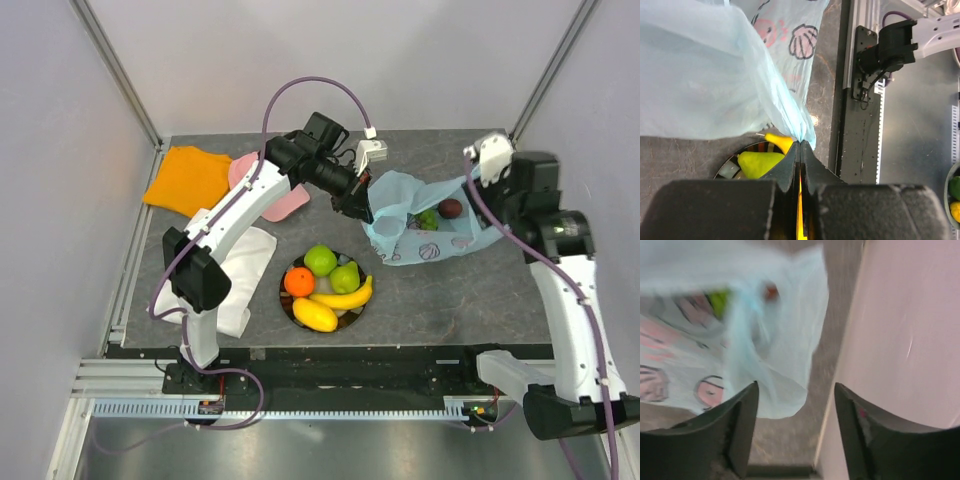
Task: Take the fake fruits out of the plastic bag
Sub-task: Adjust the plastic bag at the center of the board.
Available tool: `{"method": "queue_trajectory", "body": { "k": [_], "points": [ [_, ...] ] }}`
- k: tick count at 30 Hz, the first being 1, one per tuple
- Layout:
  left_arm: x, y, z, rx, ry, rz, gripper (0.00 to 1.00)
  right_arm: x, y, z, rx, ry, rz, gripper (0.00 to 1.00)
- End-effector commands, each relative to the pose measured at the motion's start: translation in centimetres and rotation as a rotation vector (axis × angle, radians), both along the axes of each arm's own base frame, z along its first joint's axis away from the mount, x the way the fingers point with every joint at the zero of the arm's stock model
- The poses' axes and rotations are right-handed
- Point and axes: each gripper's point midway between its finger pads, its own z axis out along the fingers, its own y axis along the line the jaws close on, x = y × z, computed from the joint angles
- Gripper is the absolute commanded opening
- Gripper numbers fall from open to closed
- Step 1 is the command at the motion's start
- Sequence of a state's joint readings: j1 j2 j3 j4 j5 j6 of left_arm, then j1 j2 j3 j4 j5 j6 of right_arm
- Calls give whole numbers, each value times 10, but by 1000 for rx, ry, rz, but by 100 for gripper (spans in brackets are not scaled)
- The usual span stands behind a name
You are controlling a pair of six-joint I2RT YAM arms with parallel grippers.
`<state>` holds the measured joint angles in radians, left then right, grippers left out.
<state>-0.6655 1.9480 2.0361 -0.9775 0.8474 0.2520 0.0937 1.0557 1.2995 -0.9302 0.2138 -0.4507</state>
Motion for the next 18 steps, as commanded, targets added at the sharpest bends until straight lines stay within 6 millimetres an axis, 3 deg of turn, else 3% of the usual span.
{"method": "queue_trajectory", "body": {
  "k": [1,3,6,7,12,18],
  "points": [
    [-9,-8,32,-90,-13,-41,1,-13,69,103,254,-172,316,75],
    [-9,-9,29,-88,-2,-42,1,-14,98,93,357,-91,439,77],
    [-6,-10,29,-86,-10,-36,2,-13,122,47,414,110,526,69],
    [-5,-9,30,-85,-15,-32,1,-11,125,32,417,155,530,67],
    [-3,-4,29,-60,-41,-2,2,7,140,-1,346,232,594,49],
    [-4,0,28,-49,-51,8,2,46,129,-54,232,315,484,31]
  ]
}}
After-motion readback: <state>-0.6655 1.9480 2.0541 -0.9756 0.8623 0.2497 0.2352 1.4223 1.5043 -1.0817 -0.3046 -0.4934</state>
